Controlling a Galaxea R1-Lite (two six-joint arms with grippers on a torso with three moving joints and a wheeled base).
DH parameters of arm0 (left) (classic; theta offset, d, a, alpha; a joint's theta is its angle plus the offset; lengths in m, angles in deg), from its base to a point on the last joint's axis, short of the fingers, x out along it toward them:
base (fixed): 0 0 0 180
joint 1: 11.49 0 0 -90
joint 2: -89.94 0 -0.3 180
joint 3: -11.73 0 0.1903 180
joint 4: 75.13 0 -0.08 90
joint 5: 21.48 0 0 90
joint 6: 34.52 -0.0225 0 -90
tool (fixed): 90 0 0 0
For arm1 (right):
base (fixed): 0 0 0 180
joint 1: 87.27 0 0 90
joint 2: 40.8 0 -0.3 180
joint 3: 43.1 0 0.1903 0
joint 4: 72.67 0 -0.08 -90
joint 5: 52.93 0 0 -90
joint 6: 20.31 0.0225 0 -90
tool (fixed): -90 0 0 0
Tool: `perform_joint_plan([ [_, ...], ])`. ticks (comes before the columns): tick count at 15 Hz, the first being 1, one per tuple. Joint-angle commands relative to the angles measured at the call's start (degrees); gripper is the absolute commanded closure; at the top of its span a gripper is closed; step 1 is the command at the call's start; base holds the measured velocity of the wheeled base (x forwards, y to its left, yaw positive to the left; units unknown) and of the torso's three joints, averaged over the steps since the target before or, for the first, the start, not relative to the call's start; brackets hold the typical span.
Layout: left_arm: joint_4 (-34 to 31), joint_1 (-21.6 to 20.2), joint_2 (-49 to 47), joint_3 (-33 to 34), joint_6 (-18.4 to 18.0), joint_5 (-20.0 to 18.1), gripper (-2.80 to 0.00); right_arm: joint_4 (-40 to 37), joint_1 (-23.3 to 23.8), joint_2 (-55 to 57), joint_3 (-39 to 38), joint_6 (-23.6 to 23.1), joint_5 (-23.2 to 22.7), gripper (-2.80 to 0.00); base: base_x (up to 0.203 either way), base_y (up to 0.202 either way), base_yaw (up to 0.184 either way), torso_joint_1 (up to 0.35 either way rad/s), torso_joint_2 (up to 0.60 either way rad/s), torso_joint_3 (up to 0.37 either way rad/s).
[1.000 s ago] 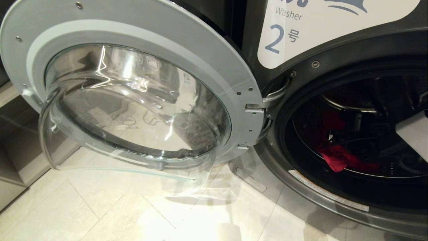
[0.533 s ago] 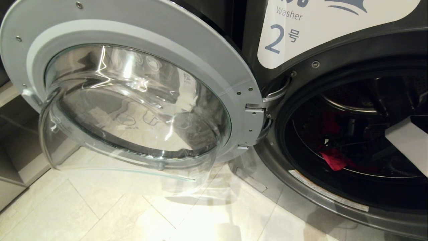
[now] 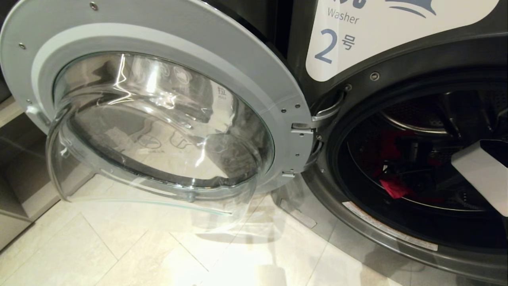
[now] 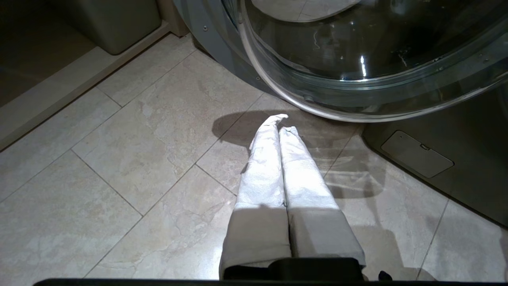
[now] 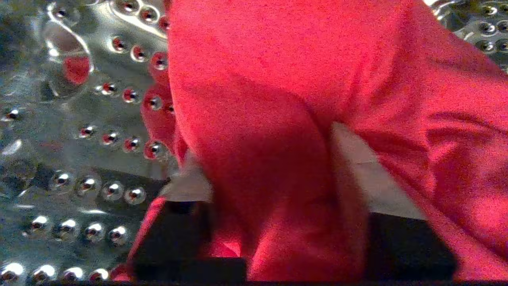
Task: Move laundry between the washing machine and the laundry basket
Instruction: Pick a cloth and place it into the basket
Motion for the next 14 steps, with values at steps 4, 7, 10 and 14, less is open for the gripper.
perform_joint_plan([
  [4, 0.1, 0.0, -0.1, 2.3, 0.0, 0.0, 0.0, 0.2, 0.0, -1.4, -0.1, 0.1, -0.1, 0.0, 0.0, 0.0, 0.0, 0.0, 0.0, 0.0],
  [7, 0.1, 0.0, -0.1, 2.3, 0.0, 0.0, 0.0, 0.1, 0.0, -4.4, -1.1, 0.0, -0.3, 0.0, 0.0, 0.0, 0.0, 0.0, 0.0, 0.0],
  [10, 0.1, 0.0, -0.1, 2.3, 0.0, 0.0, 0.0, 0.2, -0.4, -9.5, -5.2, -0.1, -0.5, 0.0, 0.0, 0.0, 0.0, 0.0, 0.0, 0.0],
  [14, 0.1, 0.0, -0.1, 2.3, 0.0, 0.0, 0.0, 8.9, -2.1, -15.0, -17.6, -0.2, -0.5, 0.0, 0.0, 0.0, 0.0, 0.0, 0.0, 0.0],
])
